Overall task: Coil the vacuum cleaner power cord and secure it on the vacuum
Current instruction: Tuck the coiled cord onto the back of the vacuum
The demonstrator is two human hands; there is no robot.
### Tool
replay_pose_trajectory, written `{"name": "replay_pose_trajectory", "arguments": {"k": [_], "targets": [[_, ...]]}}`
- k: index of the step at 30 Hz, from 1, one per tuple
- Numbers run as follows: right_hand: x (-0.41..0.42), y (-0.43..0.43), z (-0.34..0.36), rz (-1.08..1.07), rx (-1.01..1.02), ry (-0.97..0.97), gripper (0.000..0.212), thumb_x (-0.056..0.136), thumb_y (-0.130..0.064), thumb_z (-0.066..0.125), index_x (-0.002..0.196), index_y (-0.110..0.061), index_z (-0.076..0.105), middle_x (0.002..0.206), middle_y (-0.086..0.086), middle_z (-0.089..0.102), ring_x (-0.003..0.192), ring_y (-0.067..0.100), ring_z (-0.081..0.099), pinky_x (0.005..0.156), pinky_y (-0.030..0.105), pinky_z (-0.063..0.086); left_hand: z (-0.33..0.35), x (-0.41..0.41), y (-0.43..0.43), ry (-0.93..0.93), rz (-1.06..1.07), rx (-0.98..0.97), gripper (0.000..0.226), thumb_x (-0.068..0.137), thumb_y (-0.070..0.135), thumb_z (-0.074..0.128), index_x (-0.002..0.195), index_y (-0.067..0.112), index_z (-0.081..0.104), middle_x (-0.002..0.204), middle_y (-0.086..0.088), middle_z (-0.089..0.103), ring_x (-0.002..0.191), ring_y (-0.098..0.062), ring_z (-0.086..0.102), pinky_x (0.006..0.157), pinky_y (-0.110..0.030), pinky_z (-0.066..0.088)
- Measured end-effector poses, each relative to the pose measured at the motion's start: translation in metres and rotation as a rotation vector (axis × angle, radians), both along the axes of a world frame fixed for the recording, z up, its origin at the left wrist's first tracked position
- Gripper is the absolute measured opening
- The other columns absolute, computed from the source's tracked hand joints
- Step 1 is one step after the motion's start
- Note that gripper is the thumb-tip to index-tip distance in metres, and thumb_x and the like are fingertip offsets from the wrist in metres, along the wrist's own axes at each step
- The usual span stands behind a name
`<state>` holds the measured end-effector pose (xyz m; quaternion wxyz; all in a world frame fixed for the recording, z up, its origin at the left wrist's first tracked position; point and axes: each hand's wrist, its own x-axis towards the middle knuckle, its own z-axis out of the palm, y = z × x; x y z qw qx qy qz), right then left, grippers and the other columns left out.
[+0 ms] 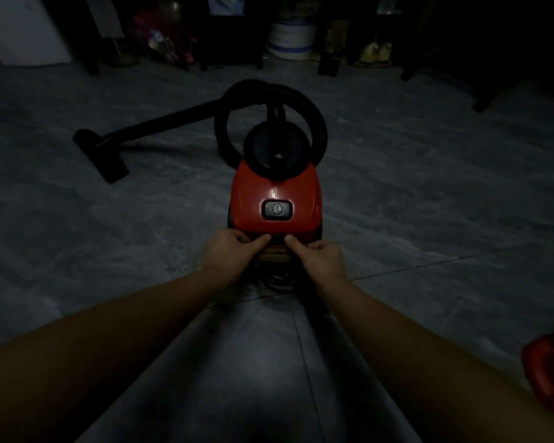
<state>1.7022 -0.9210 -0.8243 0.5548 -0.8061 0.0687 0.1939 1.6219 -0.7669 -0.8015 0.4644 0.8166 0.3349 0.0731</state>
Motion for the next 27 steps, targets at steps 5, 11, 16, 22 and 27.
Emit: {"name": "replay_pose_trajectory", "arguments": {"k": [5, 11, 16, 22, 27], "targets": [[-0.005, 0.009, -0.003, -0.066, -0.031, -0.015, 0.055, 0.055, -0.063, 0.082, 0.076, -0.018, 0.059, 0.079, 0.001, 0.072, 0.073, 0.019, 0.07, 0.073, 0.04, 0.06, 0.003, 0.0, -0.002, 0.017, 0.023, -0.009, 0.044, 0.078, 0.05, 0.077, 0.074, 0.006, 0.069, 0.066, -0.003, 0.069, 0.056, -0.012, 0.063, 0.052, -0.023, 0.044], [-0.013, 0.009, -0.008, -0.074, -0.093, -0.065, 0.053, 0.062, -0.062, 0.08, 0.082, -0.016, 0.062, 0.079, -0.001, 0.07, 0.073, 0.016, 0.067, 0.068, 0.033, 0.055, 0.001, -0.003, -0.007, 0.019, 0.066, -0.063, 0.048, 0.075, 0.051, 0.079, 0.072, 0.004, 0.07, 0.058, 0.001, 0.063, 0.051, -0.008, 0.058, 0.048, -0.021, 0.04], [-0.011, 0.009, -0.007, -0.069, -0.064, -0.055, 0.05, 0.065, -0.059, 0.08, 0.082, -0.016, 0.061, 0.081, 0.0, 0.07, 0.075, 0.017, 0.067, 0.07, 0.034, 0.057, 0.005, 0.003, -0.004, 0.089, 0.065, -0.03, 0.048, 0.074, 0.055, 0.078, 0.07, 0.007, 0.069, 0.058, 0.002, 0.064, 0.051, -0.009, 0.058, 0.047, -0.021, 0.037], [-0.009, 0.009, -0.01, -0.055, -0.104, -0.068, 0.054, 0.06, -0.066, 0.077, 0.081, -0.019, 0.061, 0.079, -0.001, 0.07, 0.074, 0.017, 0.068, 0.072, 0.038, 0.059, 0.005, 0.004, -0.001, 0.099, 0.024, 0.03, 0.051, 0.075, 0.054, 0.078, 0.068, 0.004, 0.068, 0.062, -0.005, 0.067, 0.057, -0.017, 0.062, 0.054, -0.026, 0.045], [-0.005, 0.008, -0.001, 0.002, -0.153, -0.093, 0.053, 0.065, -0.067, 0.075, 0.079, -0.018, 0.06, 0.078, -0.001, 0.069, 0.073, 0.017, 0.067, 0.067, 0.031, 0.055, 0.008, -0.007, -0.001, 0.058, -0.083, 0.127, 0.033, 0.087, 0.048, 0.068, 0.079, 0.016, 0.064, 0.071, 0.004, 0.066, 0.066, -0.01, 0.063, 0.054, -0.021, 0.041]]}}
